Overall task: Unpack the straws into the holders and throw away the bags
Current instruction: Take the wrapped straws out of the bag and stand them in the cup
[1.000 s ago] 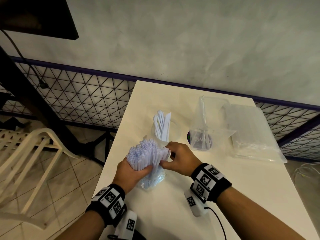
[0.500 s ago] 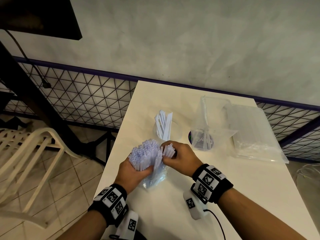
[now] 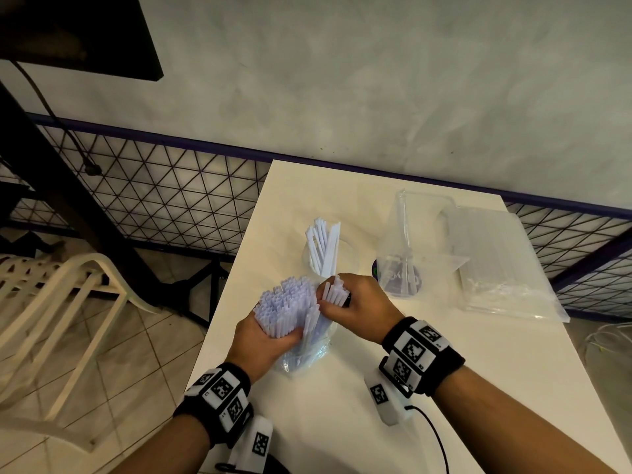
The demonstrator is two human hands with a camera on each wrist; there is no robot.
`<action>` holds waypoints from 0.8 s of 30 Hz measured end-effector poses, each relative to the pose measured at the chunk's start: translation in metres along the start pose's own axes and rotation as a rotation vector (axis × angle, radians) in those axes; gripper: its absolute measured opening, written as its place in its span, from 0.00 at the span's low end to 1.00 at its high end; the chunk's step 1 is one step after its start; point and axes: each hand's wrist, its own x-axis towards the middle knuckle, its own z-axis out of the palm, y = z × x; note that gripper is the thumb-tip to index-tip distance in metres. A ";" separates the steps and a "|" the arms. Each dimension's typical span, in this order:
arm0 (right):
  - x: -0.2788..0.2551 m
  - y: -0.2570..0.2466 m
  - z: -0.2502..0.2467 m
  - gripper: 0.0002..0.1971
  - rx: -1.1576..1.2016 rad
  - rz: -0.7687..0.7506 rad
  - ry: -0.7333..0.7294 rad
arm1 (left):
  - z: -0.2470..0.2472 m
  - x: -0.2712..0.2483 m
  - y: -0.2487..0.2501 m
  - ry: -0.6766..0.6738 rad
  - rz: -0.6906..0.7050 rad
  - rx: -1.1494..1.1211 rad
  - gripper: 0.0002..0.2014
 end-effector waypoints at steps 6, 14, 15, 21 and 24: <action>0.005 -0.013 -0.013 0.04 0.008 -0.029 0.035 | 0.000 0.001 0.000 0.014 -0.003 0.023 0.32; 0.014 -0.048 -0.058 0.13 0.027 -0.093 0.109 | -0.001 0.002 -0.001 0.020 -0.017 0.035 0.39; 0.016 -0.051 -0.064 0.10 0.030 -0.089 0.117 | -0.001 0.002 -0.002 0.021 -0.021 0.025 0.41; 0.025 -0.068 -0.101 0.02 0.044 -0.098 0.160 | -0.002 0.001 0.000 0.025 -0.041 0.024 0.33; 0.030 -0.076 -0.119 0.02 0.057 -0.132 0.175 | -0.002 0.001 0.001 0.027 -0.043 0.039 0.24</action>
